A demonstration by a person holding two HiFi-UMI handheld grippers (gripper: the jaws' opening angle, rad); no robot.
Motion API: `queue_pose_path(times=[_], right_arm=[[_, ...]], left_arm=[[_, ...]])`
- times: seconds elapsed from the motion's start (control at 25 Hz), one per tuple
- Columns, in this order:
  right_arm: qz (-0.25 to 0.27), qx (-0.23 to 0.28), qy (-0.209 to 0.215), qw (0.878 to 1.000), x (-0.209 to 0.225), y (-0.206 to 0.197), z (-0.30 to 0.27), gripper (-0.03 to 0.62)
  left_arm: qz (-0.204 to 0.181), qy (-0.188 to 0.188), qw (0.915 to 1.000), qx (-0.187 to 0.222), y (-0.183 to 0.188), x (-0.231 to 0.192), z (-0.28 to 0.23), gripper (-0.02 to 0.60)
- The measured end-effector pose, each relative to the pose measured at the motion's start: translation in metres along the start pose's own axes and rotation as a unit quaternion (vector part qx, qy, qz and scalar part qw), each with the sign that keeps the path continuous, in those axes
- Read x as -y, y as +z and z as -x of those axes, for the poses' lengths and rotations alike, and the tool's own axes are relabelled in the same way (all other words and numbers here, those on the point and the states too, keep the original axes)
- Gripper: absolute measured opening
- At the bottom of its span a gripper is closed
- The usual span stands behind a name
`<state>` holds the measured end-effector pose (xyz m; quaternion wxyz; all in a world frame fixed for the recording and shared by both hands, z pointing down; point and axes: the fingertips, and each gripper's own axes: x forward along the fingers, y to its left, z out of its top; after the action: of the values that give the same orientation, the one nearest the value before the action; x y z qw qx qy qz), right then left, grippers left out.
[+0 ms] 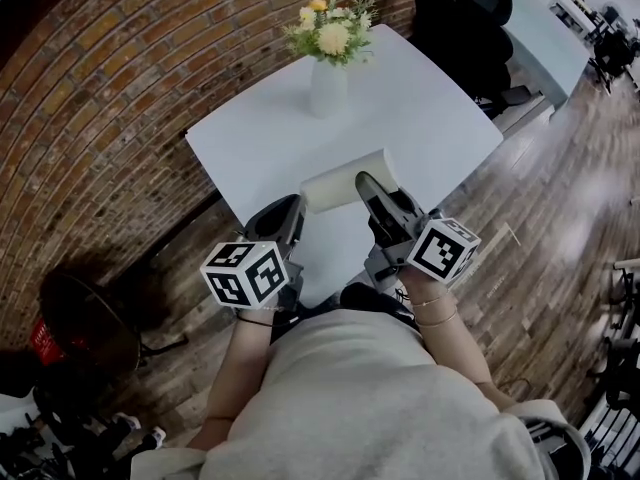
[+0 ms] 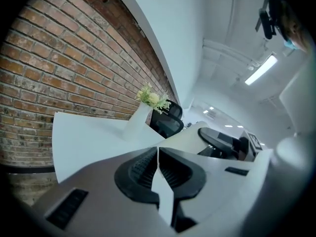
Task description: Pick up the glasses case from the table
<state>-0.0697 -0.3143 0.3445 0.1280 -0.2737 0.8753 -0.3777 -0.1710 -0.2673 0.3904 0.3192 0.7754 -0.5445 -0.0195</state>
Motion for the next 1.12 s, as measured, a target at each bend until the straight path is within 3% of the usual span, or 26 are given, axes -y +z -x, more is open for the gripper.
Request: queue_pose_path(times=[0.24,0.52,1.12], right_arm=[[0.002,-0.004,-0.001,1.000,0.002,-0.004,0.008,0.137],[-0.004,-0.011,-0.011,1.000,0.010,-0.011,0.010,0.137],[-0.015,-0.029,-0.017,0.999,0.019,-0.023,0.010,0.137]], left_arm=[[-0.028,-0.009,0.9990,-0.032,-0.012,0.007,-0.008,0.014],[-0.027,-0.012,0.9979,-0.057,-0.023,0.006,-0.014,0.014],[-0.018,-0.017,0.9976,-0.065,-0.028,0.004,-0.016,0.014]])
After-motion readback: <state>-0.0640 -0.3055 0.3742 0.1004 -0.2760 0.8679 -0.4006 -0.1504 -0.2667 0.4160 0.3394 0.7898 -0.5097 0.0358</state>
